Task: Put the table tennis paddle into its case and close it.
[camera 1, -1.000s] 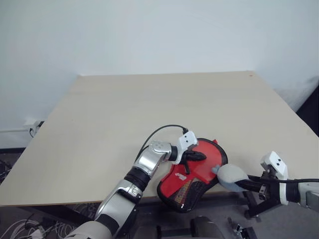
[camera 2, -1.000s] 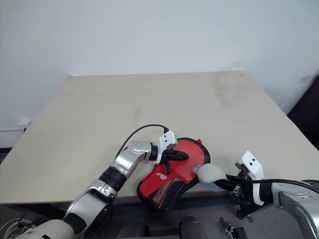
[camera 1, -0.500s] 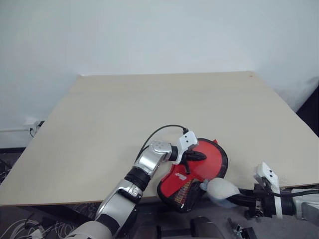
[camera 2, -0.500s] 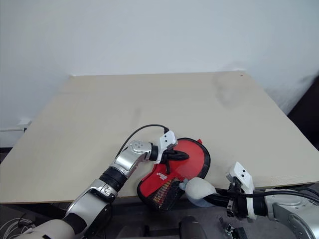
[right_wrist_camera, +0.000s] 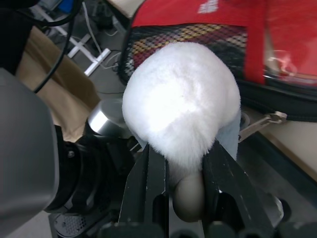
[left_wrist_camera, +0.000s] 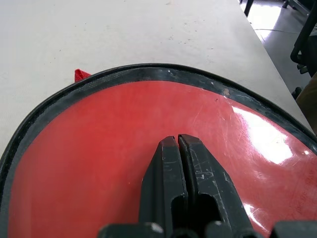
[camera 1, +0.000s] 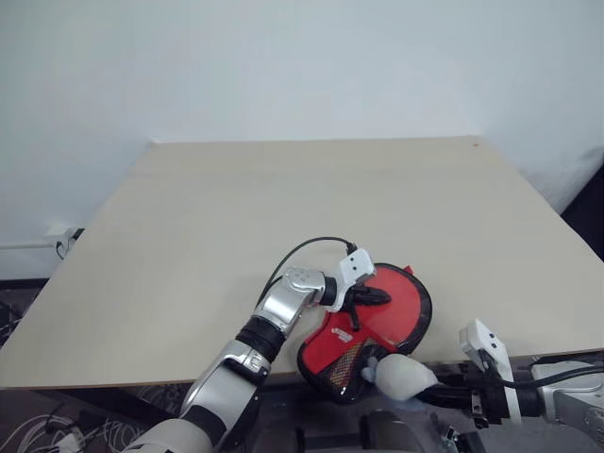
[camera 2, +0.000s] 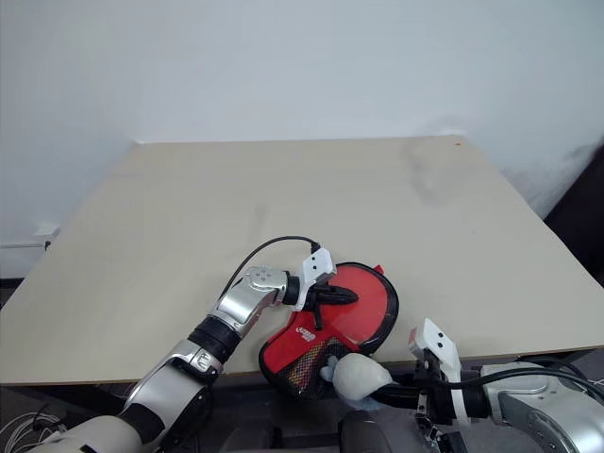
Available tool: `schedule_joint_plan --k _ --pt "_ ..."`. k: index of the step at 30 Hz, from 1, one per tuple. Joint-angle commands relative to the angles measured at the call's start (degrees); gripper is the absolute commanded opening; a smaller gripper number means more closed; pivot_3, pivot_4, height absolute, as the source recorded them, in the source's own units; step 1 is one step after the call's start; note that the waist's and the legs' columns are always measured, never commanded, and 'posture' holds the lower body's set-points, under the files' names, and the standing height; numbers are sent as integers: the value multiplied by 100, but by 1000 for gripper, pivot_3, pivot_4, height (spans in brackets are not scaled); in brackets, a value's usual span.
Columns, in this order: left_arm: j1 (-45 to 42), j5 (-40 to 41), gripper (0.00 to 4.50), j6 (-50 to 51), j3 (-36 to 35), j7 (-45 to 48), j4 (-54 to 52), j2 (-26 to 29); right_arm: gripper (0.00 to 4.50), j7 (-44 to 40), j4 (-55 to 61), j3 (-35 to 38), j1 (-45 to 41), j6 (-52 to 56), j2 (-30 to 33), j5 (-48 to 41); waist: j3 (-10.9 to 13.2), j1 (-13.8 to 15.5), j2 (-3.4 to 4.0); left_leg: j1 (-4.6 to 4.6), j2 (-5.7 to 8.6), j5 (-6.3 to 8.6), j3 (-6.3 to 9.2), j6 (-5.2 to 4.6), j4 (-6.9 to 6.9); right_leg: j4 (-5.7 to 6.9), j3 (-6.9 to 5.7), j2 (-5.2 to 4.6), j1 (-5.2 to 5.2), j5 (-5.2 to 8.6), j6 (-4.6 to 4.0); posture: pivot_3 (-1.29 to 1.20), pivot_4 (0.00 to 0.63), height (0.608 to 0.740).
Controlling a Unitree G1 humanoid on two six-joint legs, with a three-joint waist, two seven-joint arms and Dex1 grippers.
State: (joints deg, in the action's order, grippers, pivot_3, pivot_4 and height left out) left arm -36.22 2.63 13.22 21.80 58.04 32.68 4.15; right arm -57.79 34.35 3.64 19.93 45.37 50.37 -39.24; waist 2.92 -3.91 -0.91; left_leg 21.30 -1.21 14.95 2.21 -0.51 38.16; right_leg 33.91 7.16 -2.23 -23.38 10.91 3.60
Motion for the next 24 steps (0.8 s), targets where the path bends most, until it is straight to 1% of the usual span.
schedule_joint_plan --k 1,6,11,19,21,24 --pt "84 -117 0 93 64 -36 42 55 404 -488 -156 -220 153 -276 30 -59 0 0 -2 0 0 0 0 0 0 0 0 0 0 0 0 0 0 740" --pt "146 -117 0 135 76 -9 -60 114 404 -841 -483 -308 365 -723 97 52 -2 -1 -2 -3 0 3 -1 -3 0 1 0 0 3 0 0 0 0 740" --pt "286 -123 0 235 115 53 -276 238 404 -1024 -497 -317 657 -960 85 17 -6 -1 -2 -7 -1 12 -1 -4 -1 5 -1 0 4 0 1 0 0 740" --pt "468 -135 0 425 228 168 -595 414 404 -792 406 -280 1398 -1006 83 -207 -29 40 2 -17 -3 34 -2 -2 -4 6 -1 0 12 12 20 0 0 740" --pt "489 -132 0 461 263 196 -645 434 404 -642 602 -287 1447 -917 67 -295 -36 97 0 -21 -4 42 -3 0 -3 6 -1 0 14 15 24 0 0 740" --pt "500 -127 0 490 288 209 -680 449 404 -630 573 -183 1508 -922 92 -330 -43 122 -6 -24 -6 47 -5 4 -3 6 -1 0 14 18 27 0 0 740"
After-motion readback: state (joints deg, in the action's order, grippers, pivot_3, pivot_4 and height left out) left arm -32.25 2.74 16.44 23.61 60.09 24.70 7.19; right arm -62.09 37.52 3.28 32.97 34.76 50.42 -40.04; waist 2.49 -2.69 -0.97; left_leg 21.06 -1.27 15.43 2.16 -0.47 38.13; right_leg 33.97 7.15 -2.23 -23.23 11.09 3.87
